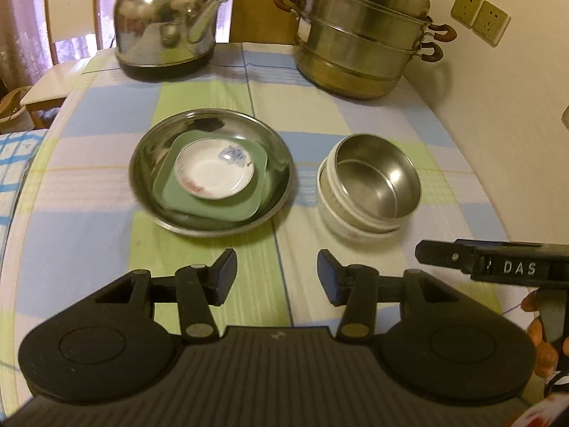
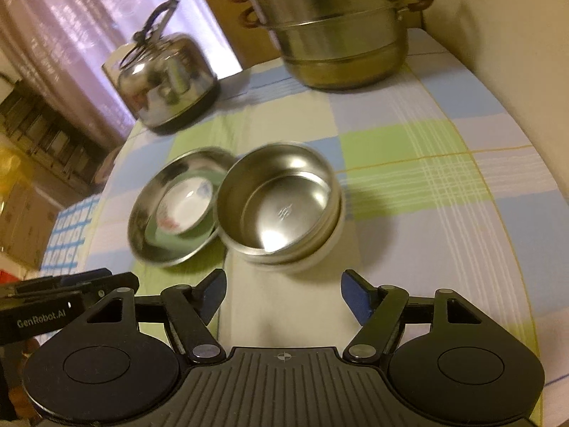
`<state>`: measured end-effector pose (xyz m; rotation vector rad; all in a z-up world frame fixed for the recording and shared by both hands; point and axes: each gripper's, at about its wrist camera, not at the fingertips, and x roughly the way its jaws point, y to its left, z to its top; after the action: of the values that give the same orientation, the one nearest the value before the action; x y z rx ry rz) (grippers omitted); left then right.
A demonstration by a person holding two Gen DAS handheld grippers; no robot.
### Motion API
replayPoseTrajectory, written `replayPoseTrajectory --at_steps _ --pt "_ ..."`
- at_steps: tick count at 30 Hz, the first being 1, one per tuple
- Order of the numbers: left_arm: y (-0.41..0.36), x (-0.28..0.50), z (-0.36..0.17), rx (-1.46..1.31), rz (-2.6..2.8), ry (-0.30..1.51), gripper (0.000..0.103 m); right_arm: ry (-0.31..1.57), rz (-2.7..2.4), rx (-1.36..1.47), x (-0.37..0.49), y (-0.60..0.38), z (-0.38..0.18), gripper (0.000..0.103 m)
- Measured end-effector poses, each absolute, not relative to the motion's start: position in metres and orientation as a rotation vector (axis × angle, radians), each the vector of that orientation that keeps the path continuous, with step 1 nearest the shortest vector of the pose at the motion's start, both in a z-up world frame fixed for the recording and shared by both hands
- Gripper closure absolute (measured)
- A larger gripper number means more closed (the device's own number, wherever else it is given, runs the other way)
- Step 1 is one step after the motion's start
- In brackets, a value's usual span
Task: Organize plates and bowls
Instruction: 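Lower the bowl stack beside the steel plate and open the left gripper, then move the open left gripper back to the rim of the bowl stack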
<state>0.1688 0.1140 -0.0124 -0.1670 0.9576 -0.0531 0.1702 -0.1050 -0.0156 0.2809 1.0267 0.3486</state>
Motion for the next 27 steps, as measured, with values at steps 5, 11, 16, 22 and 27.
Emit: replayPoseTrajectory --at_steps 5,11,16,22,27 --pt "0.115 0.145 -0.007 -0.175 -0.045 0.95 0.056 1.036 0.385 0.24 0.148 -0.094 -0.014 0.032" --pt "0.112 0.127 -0.004 -0.178 -0.041 0.941 0.056 1.039 0.405 0.229 0.133 -0.091 -0.013 0.032" --pt "0.108 0.118 -0.002 -0.176 -0.034 0.935 0.053 1.036 0.413 0.228 0.124 -0.093 -0.012 0.032" --pt "0.105 0.11 0.0 -0.175 -0.027 0.92 0.044 1.033 0.416 0.223 0.117 -0.095 -0.01 0.032" --pt "0.1 0.104 0.005 -0.167 -0.02 0.897 0.034 1.023 0.416 0.223 0.114 -0.099 -0.008 0.032"
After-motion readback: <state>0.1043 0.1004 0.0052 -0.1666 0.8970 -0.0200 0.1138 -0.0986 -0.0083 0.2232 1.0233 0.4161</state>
